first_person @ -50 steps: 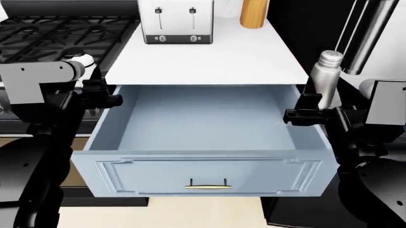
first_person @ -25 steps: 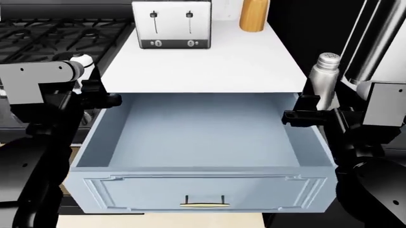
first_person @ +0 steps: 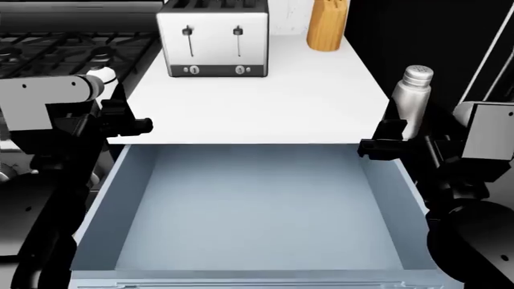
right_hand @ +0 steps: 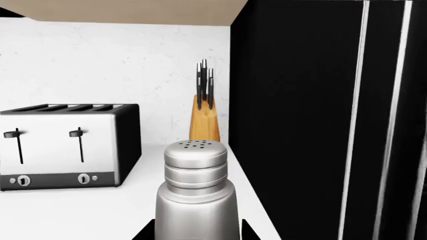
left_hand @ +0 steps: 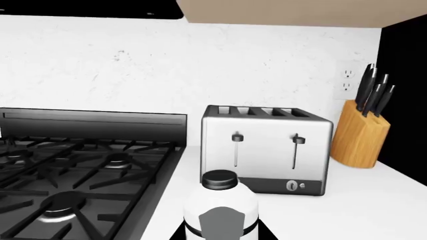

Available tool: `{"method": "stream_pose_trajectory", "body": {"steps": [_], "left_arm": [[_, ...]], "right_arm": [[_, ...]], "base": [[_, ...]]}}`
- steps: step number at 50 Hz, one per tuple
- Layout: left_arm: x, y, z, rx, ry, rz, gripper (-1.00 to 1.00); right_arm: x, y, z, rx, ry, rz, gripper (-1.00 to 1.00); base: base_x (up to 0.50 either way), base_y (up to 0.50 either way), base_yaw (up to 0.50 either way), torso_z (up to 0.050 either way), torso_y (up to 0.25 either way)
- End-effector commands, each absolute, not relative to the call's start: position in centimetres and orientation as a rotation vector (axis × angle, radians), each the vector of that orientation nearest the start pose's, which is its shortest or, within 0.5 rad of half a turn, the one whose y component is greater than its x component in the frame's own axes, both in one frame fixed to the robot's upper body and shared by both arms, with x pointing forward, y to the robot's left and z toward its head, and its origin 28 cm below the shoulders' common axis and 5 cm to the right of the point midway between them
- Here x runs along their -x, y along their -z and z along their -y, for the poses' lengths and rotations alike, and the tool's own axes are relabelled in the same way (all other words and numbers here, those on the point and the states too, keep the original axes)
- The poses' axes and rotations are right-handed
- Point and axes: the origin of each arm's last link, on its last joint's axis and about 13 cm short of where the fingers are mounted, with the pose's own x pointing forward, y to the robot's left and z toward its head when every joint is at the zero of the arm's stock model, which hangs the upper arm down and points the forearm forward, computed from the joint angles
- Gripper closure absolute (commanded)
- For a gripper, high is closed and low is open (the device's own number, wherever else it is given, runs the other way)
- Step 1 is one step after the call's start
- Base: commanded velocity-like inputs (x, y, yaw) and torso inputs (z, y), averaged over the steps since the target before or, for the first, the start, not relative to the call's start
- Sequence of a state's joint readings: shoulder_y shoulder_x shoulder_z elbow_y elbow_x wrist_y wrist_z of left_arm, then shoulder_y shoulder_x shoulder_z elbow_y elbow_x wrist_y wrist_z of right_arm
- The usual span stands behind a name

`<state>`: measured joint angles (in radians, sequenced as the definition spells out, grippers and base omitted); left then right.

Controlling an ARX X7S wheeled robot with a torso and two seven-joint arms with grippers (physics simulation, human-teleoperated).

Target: Pick and place the shaker into the drawer. Then close the cabinet.

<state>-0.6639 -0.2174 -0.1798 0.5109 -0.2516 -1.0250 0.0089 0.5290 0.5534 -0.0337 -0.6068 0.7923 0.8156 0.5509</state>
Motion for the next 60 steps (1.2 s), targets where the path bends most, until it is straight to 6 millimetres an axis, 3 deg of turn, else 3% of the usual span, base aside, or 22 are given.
{"method": "stream_pose_trajectory", "body": {"steps": [1, 26, 34, 47, 53, 60], "left_arm": [[-27.1, -22.8, -26.8, 0.035, -0.033, 0.198, 1.0], [-27.0, -22.7, -26.8, 0.032, -0.026, 0.191, 1.0], [-26.2, -23.7, -26.6, 0.0, 0.014, 0.165, 1.0], [-24.6, -28.3, -26.4, -0.203, 0.142, 0.06, 1.0], [-24.3, -29.0, -25.6, -0.304, 0.231, -0.003, 1.0], [-24.2, -28.9, -24.4, -0.412, 0.317, -0.067, 1.0]], "right_arm": [[-24.0, -21.6, 14.8, 0.025, 0.086, 0.19, 1.0], [-23.9, -21.8, 14.7, 0.034, 0.074, 0.18, 1.0], [-23.2, -23.2, 14.6, 0.075, 0.048, 0.139, 1.0], [-22.1, -27.4, 13.7, 0.19, -0.081, -0.015, 1.0], [-21.8, -28.8, 13.5, 0.252, -0.134, -0.11, 1.0], [-21.6, -29.0, 13.1, 0.308, -0.189, -0.187, 1.0]], "base": [[0.14, 0.0, 0.0, 0.0, 0.0], [0.11, 0.0, 0.0, 0.0, 0.001], [0.0, 0.0, 0.0, 0.0, 0.0], [0.0, 0.0, 0.0, 0.0, 0.001], [0.0, 0.0, 0.0, 0.0, 0.002], [0.0, 0.0, 0.0, 0.001, 0.0]]}}
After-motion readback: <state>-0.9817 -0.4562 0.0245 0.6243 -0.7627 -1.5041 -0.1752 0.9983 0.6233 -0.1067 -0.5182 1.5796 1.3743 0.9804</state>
